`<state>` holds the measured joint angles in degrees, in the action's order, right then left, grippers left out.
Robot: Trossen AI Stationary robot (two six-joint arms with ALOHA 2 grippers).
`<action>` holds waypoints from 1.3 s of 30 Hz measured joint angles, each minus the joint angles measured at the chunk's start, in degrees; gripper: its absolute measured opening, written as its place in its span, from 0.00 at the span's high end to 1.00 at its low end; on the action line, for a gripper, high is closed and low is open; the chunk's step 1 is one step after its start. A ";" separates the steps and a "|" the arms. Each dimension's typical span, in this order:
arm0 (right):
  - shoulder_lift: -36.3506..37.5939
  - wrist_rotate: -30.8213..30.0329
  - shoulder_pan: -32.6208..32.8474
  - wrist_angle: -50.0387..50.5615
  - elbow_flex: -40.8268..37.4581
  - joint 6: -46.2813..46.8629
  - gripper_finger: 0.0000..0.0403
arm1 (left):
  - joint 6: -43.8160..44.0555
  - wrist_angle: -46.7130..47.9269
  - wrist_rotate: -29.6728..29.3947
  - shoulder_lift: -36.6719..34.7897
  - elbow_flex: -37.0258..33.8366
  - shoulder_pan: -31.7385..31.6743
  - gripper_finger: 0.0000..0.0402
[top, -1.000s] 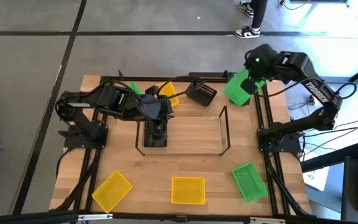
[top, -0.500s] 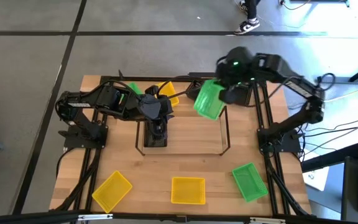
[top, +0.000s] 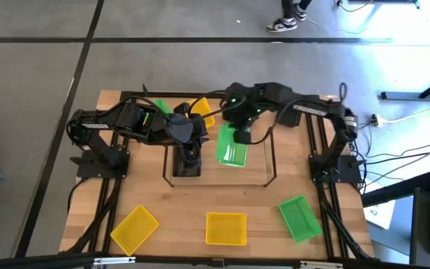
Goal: Stack baskets on shelf by color
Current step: Put the top right green bin on the shelf
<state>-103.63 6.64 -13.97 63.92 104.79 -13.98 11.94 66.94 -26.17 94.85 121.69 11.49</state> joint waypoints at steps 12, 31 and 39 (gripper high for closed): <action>-10.62 7.49 0.21 -2.16 0.00 1.01 1.00 | 0.13 -0.04 -0.11 0.00 0.00 1.75 0.83; -14.89 7.60 0.17 -3.70 -0.02 4.07 0.99 | 20.53 14.31 -1.00 0.00 0.00 -1.19 0.83; -14.89 6.68 0.17 -3.80 -0.02 6.21 0.93 | 20.96 15.30 -0.97 0.00 0.00 -1.31 0.83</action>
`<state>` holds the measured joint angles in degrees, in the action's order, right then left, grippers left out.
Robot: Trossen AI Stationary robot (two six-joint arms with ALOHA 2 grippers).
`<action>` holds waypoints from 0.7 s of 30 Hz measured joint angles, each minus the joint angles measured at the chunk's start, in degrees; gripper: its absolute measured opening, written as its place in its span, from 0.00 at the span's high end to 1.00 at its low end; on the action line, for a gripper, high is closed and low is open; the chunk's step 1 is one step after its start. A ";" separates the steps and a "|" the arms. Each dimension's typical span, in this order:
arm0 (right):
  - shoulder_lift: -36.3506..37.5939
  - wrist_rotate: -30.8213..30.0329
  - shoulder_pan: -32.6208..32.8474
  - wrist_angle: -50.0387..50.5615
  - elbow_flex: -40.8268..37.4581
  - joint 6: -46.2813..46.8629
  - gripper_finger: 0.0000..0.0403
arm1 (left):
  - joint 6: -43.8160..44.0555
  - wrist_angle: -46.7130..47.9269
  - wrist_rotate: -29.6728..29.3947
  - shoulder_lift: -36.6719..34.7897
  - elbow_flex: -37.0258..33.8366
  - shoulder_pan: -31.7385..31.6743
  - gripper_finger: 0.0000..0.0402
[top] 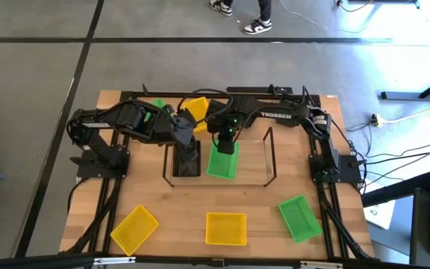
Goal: Stack baskets on shelf by color
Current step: Put the top right green bin on the shelf
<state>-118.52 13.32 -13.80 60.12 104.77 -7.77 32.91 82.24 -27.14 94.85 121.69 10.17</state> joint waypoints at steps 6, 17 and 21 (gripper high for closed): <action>0.00 -0.13 0.00 -1.14 0.00 -0.25 0.92 | -0.44 0.09 -0.02 0.00 0.00 0.00 0.83; 0.07 1.76 0.02 -0.35 2.32 -0.20 0.97 | -0.48 0.31 0.00 0.00 0.00 0.00 0.83; 0.07 1.77 0.02 -0.46 2.32 -0.24 0.97 | -0.48 0.31 0.00 0.00 0.00 0.00 0.83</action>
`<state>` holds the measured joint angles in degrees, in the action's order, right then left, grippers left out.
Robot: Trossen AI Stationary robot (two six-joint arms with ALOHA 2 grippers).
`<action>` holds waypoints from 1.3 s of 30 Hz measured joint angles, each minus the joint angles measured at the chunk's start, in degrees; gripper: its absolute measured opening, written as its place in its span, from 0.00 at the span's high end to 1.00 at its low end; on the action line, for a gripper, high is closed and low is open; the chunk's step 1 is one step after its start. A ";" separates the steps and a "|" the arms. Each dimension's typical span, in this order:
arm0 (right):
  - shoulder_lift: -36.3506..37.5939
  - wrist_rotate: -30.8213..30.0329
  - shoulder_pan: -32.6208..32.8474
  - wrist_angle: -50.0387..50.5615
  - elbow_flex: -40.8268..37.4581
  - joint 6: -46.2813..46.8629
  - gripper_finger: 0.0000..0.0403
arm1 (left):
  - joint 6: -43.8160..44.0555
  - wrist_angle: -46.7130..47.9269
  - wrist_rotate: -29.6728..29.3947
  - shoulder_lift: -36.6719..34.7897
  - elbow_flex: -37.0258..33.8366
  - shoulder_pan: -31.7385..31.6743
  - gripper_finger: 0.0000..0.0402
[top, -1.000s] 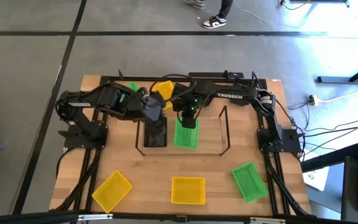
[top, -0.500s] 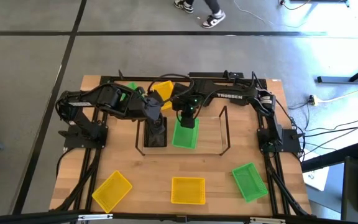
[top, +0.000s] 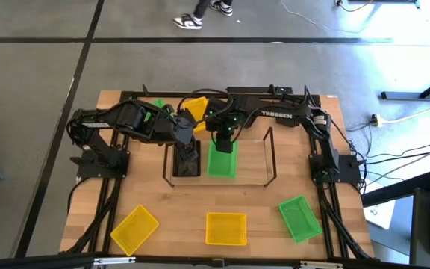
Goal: Stack baskets on shelf by color
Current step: Put the top right green bin on the shelf, then put the top yellow bin on the shelf
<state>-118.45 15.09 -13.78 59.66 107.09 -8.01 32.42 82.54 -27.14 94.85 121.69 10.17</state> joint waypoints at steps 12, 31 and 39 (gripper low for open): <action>0.06 0.01 0.09 -1.11 0.00 -1.29 0.74 | 0.04 0.08 0.00 0.00 0.00 0.39 0.83; 20.81 -1.16 -0.27 0.18 0.11 -4.92 0.73 | 9.30 7.33 -0.28 0.00 -0.17 -11.06 0.83; 30.90 -6.25 -0.35 1.04 0.11 -7.74 0.73 | 13.79 2.81 6.26 1.17 -0.26 -25.24 0.83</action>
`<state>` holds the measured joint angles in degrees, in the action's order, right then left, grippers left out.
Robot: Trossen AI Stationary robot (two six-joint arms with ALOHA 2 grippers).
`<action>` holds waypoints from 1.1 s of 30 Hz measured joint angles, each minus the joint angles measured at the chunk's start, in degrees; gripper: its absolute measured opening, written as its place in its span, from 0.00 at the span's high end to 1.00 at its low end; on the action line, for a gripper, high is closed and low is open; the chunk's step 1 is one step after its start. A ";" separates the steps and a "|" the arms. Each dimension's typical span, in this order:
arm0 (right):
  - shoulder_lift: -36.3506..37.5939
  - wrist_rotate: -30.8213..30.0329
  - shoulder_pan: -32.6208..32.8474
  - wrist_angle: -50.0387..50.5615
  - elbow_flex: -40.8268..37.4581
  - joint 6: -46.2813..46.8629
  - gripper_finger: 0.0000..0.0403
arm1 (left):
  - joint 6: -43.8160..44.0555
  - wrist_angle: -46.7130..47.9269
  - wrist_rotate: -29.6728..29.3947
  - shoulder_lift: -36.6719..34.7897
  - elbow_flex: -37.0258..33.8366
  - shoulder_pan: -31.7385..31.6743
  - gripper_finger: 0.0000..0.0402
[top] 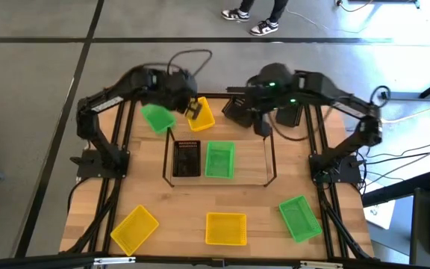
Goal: Stack baskets on shelf by color
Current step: Put the top yellow bin on the shelf
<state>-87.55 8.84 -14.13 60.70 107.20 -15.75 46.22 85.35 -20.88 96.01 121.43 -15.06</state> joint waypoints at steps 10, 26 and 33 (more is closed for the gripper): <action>8.54 -4.26 -1.80 3.88 0.00 -2.47 0.73 | -4.23 -4.49 14.23 8.73 0.00 -8.19 0.83; 10.52 -4.20 -5.22 8.20 -0.02 -2.50 0.73 | -19.62 -7.69 18.75 25.92 0.02 -8.92 0.83; 10.50 -4.13 -5.22 8.19 -0.04 -2.37 0.73 | -24.47 -9.38 18.66 30.00 0.02 -8.92 0.83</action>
<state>-77.06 4.71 -19.35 68.89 107.15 -18.13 21.74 75.97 -2.22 126.02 121.45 -23.99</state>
